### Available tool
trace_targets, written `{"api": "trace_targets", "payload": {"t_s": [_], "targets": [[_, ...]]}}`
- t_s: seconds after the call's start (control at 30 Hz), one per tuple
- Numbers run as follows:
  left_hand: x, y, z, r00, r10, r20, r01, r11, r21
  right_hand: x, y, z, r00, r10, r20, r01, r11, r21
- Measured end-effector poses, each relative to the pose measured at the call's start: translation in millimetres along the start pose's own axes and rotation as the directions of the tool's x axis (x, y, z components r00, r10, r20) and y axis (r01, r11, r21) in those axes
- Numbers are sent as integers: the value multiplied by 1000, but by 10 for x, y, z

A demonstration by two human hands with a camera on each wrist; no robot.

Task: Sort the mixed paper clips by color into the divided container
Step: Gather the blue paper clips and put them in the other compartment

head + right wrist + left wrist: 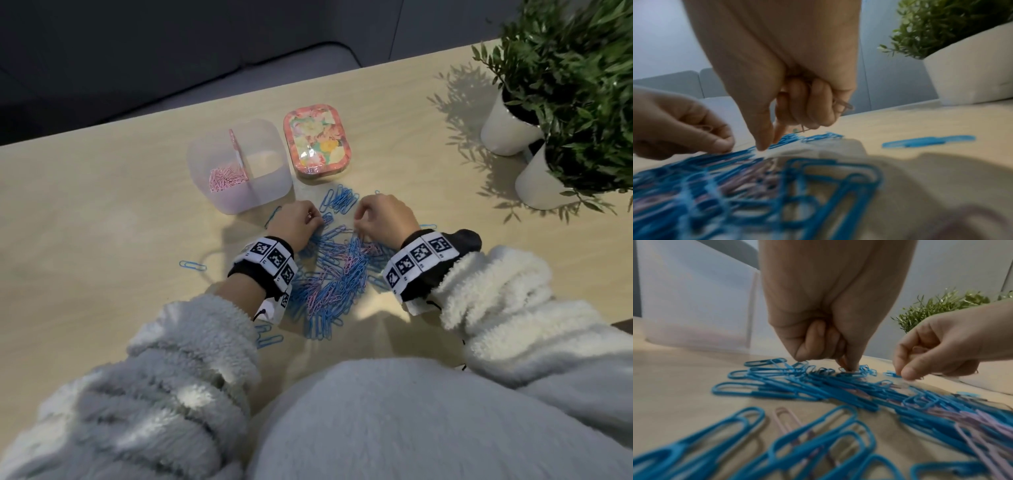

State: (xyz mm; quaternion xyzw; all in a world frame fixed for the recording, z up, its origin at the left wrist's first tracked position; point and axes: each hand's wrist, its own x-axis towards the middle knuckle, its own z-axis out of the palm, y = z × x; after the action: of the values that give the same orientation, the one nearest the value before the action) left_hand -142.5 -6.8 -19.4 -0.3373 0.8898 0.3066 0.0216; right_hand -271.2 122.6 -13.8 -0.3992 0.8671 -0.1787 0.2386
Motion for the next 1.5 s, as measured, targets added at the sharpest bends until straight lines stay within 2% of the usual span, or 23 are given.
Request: {"api": "trace_targets", "payload": {"t_s": [0.07, 0.2, 0.27, 0.33, 0.43, 0.53, 0.6, 0.7, 0.8, 0.87, 0.93, 1.03, 1.13, 1.2, 1.27, 1.33, 1.4, 1.5], "targets": [[-30, -15, -55, 1000, -9, -29, 8, 999, -43, -39, -95, 53, 998, -18, 57, 20, 999, -39], [-158, -38, -310, 992, -14, -126, -17, 969, -246, 22, -158, 61, 980, 26, 196, -23, 1000, -15], [-236, -47, -503, 969, 25, -247, -81, 972, -219, 43, -179, 35, 964, 35, 264, -31, 999, -22], [-286, -107, -739, 929, 47, -368, -106, 984, -143, 51, -200, -14, 962, 51, 268, -36, 998, -59], [-221, -296, -1028, 896, -52, -441, -17, 988, -152, 53, -256, -165, 966, 82, 247, -57, 993, -107], [-81, -447, -1184, 893, -210, -397, 130, 967, -219, 77, -366, -348, 955, 119, 272, -100, 992, -83], [6, -519, -1220, 901, -225, -371, 179, 972, -155, 99, -467, -420, 952, 118, 284, -120, 993, -11], [101, -547, -1273, 925, -185, -332, 170, 983, -76, 113, -652, -461, 955, 76, 286, -127, 979, 163], [168, -514, -1296, 965, -139, -220, 139, 990, -17, 209, -882, -425, 965, 36, 262, -133, 923, 362], [196, -533, -1262, 985, -113, -131, 104, 992, -70, 311, -1085, -381, 965, 32, 261, -149, 886, 439], [182, -594, -1230, 990, -95, -101, 77, 983, -167, 430, -1332, -346, 960, 39, 277, -187, 826, 532], [59, -678, -1239, 965, -75, -251, -9, 948, -318, 608, -1744, -301, 963, 75, 259, -229, 737, 636], [-195, -746, -1305, 876, -45, -480, -153, 918, -366, 747, -2128, -169, 986, 74, 152, -160, 701, 695], [-412, -815, -1296, 833, -53, -551, -186, 911, -368, 823, -2303, -23, 987, 93, 130, -160, 651, 742], [-648, -875, -1206, 844, -106, -525, -136, 906, -401, 894, -2372, 162, 982, 73, 174, -177, 672, 719], [-865, -931, -1051, 902, -121, -415, -57, 918, -391, 861, -2385, 249, 971, 16, 238, -162, 777, 608], [-1037, -968, -869, 961, -72, -268, -24, 941, -339, 756, -2338, 216, 968, -58, 245, -84, 843, 531], [-1167, -963, -598, 994, 52, -95, -74, 966, -247, 433, -2129, 86, 981, -144, 126, 38, 793, 608]]}}
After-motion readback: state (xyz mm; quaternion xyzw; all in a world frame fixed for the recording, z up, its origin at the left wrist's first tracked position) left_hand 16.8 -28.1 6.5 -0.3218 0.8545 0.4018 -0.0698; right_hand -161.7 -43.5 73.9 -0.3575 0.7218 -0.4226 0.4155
